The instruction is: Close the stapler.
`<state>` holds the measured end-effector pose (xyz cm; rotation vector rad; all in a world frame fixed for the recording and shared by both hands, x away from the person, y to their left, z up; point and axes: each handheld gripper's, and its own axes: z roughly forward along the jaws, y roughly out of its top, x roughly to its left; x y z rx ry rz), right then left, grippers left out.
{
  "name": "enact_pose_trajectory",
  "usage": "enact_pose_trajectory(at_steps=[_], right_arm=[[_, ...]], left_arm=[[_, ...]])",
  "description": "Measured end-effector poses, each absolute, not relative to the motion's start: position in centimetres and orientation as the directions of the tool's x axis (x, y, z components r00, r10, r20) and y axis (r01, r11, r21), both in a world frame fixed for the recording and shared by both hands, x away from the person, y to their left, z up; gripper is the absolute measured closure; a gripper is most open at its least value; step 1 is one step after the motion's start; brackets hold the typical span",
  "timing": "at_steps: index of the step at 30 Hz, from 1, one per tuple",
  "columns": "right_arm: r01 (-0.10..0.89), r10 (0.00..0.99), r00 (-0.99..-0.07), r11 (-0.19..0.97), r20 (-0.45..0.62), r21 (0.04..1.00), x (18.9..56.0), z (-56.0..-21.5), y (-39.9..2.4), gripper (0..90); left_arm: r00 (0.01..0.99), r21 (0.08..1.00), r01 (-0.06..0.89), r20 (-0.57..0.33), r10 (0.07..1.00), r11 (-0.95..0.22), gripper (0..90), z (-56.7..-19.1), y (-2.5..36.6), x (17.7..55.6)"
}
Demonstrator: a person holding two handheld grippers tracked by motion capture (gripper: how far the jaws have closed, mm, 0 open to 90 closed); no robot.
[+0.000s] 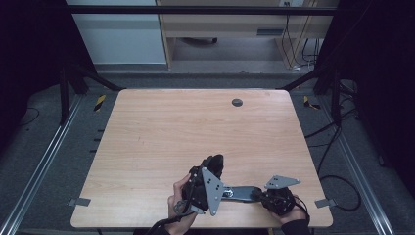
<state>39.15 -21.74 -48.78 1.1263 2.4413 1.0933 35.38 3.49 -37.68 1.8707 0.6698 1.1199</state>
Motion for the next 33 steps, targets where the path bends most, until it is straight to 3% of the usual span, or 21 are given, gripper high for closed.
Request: enact_pose_trajectory(at_steps=[20,33], right_arm=[[0.548,0.729,-0.679,0.424,0.088,0.721,39.1,-48.8,-21.8,90.0],[0.553,0.73,-0.677,0.418,0.096,0.72,39.1,-48.8,-21.9,90.0]], left_arm=[[0.446,0.774,-0.027,0.576,0.685,-0.633,58.2,-39.5,-0.5,35.1],[0.451,0.749,-0.029,0.601,0.66,-0.662,57.1,-40.3,-1.9,35.2]])
